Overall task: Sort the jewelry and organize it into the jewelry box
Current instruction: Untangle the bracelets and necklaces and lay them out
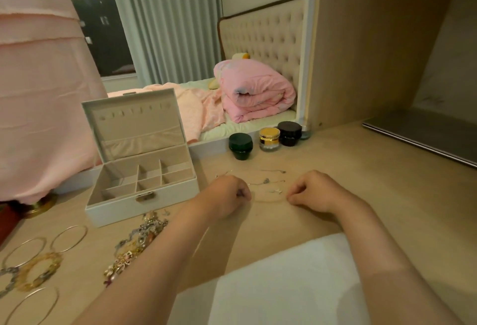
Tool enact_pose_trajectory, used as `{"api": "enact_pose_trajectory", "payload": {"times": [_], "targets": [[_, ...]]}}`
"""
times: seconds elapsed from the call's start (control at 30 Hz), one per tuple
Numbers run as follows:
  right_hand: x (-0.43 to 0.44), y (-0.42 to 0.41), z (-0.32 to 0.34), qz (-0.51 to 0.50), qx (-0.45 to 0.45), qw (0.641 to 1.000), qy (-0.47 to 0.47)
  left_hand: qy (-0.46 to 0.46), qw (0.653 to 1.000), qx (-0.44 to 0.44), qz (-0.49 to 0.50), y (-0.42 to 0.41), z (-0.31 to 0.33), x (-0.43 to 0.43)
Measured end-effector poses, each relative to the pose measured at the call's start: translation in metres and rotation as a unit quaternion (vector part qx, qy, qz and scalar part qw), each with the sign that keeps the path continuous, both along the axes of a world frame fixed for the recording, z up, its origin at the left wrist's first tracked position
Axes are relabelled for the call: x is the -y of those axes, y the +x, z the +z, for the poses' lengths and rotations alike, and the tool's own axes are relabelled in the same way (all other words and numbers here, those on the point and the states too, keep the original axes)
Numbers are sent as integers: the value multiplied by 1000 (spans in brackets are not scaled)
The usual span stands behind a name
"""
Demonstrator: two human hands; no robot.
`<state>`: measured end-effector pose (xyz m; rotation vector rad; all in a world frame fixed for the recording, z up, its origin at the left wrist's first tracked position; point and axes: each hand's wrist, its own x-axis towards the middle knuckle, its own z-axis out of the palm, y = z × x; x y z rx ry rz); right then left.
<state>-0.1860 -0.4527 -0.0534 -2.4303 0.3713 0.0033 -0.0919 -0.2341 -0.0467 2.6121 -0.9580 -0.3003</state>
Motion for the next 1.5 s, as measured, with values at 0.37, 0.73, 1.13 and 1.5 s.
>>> {"api": "enact_pose_trajectory", "payload": {"times": [0.37, 0.73, 1.13, 1.5], "targets": [[-12, -4, 8, 7, -9, 997, -79, 11, 993, 106, -39, -7, -6, -7], [-156, 7, 56, 153, 86, 984, -10, -92, 986, 115, 82, -36, 23, -156], [-290, 57, 43, 335, 33, 933, -125, -104, 966, 61, 229, -42, -21, -270], [-313, 76, 19, 325, 17, 907, -267, -75, 963, 94, 240, -26, -29, -261]]}}
